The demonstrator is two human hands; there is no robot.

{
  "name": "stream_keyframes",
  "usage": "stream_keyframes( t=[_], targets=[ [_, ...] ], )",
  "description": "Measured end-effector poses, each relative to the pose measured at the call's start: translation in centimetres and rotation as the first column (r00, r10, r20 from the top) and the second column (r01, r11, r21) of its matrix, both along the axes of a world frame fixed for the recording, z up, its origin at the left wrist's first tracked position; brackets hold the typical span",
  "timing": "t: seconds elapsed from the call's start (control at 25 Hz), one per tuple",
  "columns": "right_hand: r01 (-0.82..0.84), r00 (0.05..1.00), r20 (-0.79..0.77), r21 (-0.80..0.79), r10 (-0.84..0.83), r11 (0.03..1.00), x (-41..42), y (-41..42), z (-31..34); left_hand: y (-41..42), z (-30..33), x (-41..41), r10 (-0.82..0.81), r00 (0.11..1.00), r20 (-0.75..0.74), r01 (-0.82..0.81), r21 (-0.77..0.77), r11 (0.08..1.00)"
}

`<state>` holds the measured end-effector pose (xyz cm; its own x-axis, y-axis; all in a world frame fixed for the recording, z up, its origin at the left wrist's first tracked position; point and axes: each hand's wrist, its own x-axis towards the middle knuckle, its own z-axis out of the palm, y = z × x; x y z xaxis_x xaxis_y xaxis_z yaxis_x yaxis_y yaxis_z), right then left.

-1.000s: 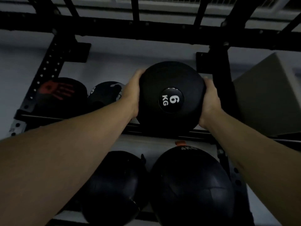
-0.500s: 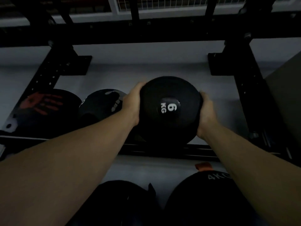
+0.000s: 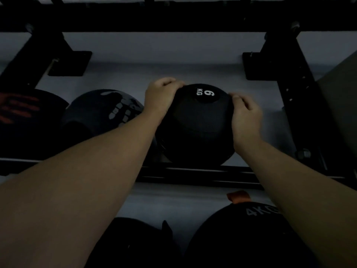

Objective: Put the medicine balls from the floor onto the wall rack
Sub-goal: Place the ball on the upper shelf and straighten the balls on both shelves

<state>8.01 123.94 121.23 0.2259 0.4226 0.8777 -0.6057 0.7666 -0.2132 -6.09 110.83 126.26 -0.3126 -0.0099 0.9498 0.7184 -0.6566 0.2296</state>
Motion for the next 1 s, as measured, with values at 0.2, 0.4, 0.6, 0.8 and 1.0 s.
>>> stream_keyframes(
  t=[0.2,0.4,0.6,0.8,1.0],
  targets=[
    [0.238,0.875,0.354,0.281,-0.331,0.930,-2.4,0.8,1.0,2.9,-2.9,-3.0,0.094,0.995,0.033,-0.080,-0.300,0.951],
    [0.285,0.749,0.551,0.233,-0.367,0.930,-4.1,2.3,1.5,4.7,-5.8,-4.4,0.142,0.990,-0.010,-0.139,-0.260,0.955],
    [0.178,0.850,0.483,0.115,-0.211,0.977,-2.5,5.0,0.0,6.0,-4.7,-2.0,0.276,0.954,-0.119,-0.298,-0.271,0.915],
    [0.175,0.868,0.459,0.074,-0.189,0.982,-1.8,5.6,-0.9,6.8,-4.3,-1.2,0.303,0.936,-0.180,-0.343,-0.270,0.899],
    [0.169,0.865,0.472,0.045,-0.170,0.985,-2.1,4.6,-1.5,5.7,-4.9,-1.2,0.303,0.930,-0.207,-0.360,-0.348,0.866]
  ],
)
